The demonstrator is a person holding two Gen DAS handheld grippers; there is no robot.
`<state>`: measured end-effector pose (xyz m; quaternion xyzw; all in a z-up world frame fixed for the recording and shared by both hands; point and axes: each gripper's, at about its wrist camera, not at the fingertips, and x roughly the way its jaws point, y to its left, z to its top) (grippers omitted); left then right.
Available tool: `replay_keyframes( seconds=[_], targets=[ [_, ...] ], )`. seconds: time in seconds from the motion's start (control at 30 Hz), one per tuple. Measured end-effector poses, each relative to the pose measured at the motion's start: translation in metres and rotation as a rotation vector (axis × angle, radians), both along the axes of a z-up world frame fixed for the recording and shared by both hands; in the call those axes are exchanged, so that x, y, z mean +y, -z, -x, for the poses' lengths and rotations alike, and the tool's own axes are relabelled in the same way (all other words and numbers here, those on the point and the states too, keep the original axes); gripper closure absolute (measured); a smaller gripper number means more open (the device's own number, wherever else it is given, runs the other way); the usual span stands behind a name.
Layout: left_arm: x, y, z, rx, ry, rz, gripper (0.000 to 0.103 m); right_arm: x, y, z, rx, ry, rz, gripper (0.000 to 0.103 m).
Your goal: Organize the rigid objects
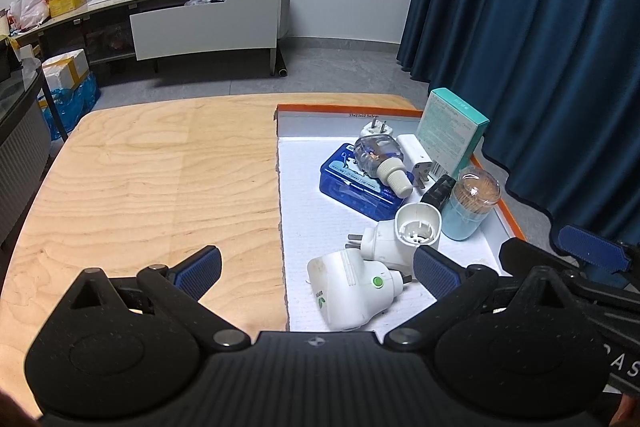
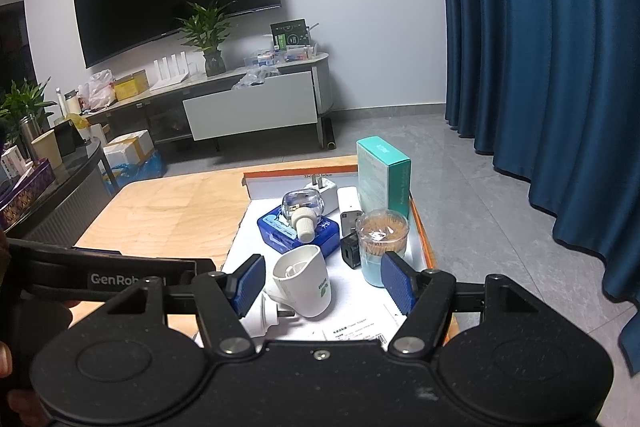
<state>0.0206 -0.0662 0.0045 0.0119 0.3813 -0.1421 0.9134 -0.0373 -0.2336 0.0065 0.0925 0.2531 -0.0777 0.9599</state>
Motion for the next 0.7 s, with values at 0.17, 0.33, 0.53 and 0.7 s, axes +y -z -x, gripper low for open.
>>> replay_keyframes(
  seconds=[0.17,0.33,0.53,0.7],
  targets=[
    [0.0006,0.0009,-0.0005,0.002,-0.002,-0.001,0.000,0.0006,0.0017,-0.0006,0.002,0.000,0.000,0.026],
    [0.0011,0.0014,-0.0020,0.003,-0.002,-0.001,0.000,0.0011,0.0019,-0.0012,0.002,-0.001,0.000,0.025],
    [0.0022,0.0027,-0.0036,0.007,-0.007,-0.002,0.000,0.0024,0.0071,-0.0032,0.007,-0.006,0.000,0.025],
    [0.0034,0.0038,-0.0043,0.012,-0.009,0.000,0.000,0.0021,0.0075,-0.0033,0.009,-0.007,0.000,0.025]
  ],
)
